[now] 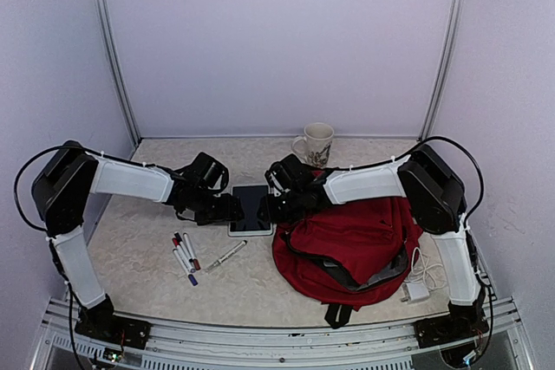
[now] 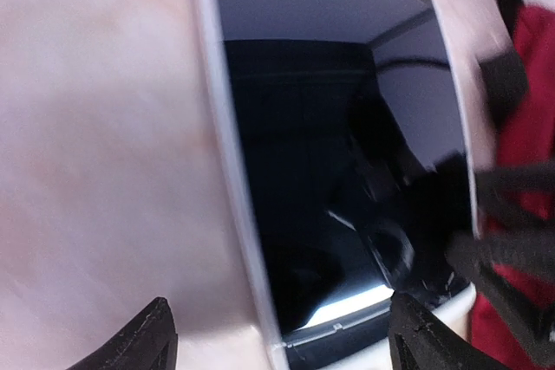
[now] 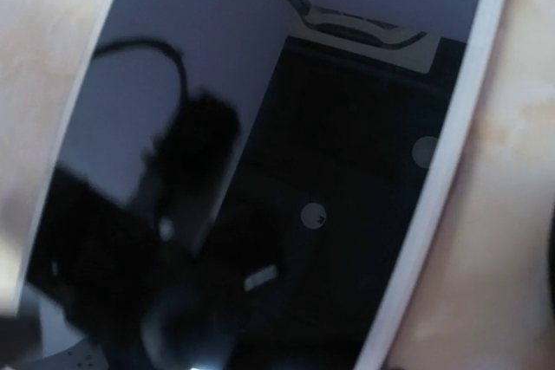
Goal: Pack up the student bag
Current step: Move the pen to the corner of the board, then pick up the pen from the center of the board.
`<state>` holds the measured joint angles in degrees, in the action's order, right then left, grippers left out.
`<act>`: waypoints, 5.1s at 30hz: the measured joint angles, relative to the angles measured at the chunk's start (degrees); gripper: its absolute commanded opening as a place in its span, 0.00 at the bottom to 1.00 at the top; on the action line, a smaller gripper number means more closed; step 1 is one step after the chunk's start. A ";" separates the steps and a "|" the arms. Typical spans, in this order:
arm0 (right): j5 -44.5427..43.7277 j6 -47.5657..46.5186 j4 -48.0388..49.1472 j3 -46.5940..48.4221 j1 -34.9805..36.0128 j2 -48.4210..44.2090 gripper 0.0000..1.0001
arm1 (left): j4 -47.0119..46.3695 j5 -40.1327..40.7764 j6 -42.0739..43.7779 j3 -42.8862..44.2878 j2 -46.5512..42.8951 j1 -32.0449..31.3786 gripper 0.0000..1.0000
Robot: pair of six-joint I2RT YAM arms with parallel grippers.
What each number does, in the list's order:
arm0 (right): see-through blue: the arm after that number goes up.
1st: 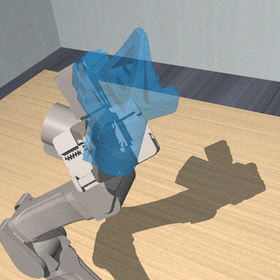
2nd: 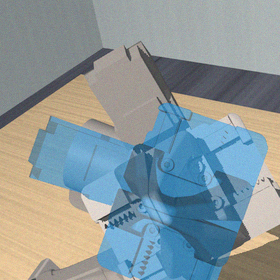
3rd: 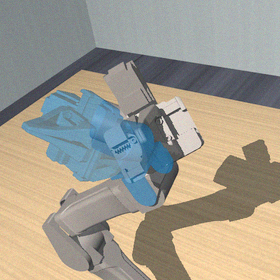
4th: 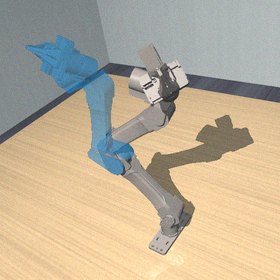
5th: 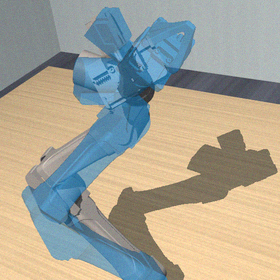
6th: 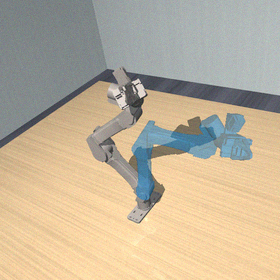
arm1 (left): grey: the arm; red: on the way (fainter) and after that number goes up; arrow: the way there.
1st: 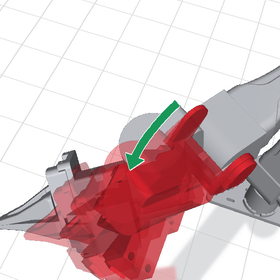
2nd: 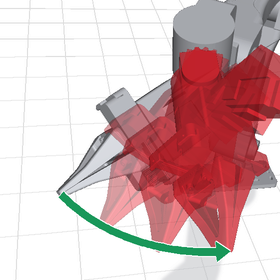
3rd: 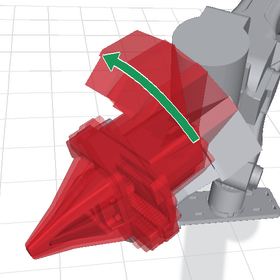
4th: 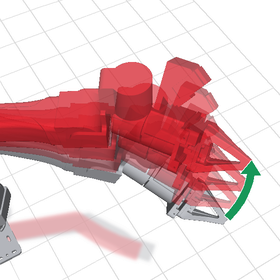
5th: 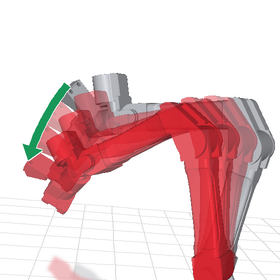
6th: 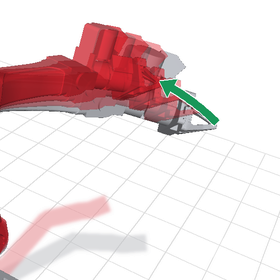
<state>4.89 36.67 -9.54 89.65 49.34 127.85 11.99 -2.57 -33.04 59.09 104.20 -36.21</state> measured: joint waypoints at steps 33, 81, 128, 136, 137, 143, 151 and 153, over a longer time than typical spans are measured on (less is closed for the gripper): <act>-0.24 -9.66 -4.66 -3.93 5.88 -3.58 0.43 | -10.47 4.22 -6.95 -15.74 -9.29 -11.28 0.66; 3.85 5.86 -7.82 -32.70 21.20 -25.77 0.40 | 3.19 1.25 0.28 -8.11 -7.02 -5.01 0.72; 12.87 21.14 -5.92 -39.93 18.75 -31.87 0.51 | 4.52 2.27 -14.60 -21.86 -21.24 -22.69 0.71; -0.76 18.43 -21.42 -33.22 19.65 -33.35 0.50 | 4.07 2.38 -14.80 -22.43 -21.73 -22.93 0.71; -2.14 18.45 -22.77 -32.85 19.89 -34.14 0.50 | 4.07 2.38 -14.78 -22.43 -21.73 -22.93 0.71; -2.43 18.91 -23.45 -32.26 25.77 -35.89 0.50 | 4.07 2.40 -14.75 -22.43 -21.73 -22.95 0.71; 5.31 24.02 -11.10 -36.30 28.02 -31.76 0.50 | 4.11 2.43 -14.71 -22.43 -21.77 -23.02 0.71; 6.38 25.05 -9.25 -37.90 27.06 -30.80 0.51 | 4.11 2.38 -14.71 -22.43 -21.79 -23.02 0.71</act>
<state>11.27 61.71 -18.79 51.75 76.40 97.06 16.10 -0.19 -47.75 36.67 82.41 -59.22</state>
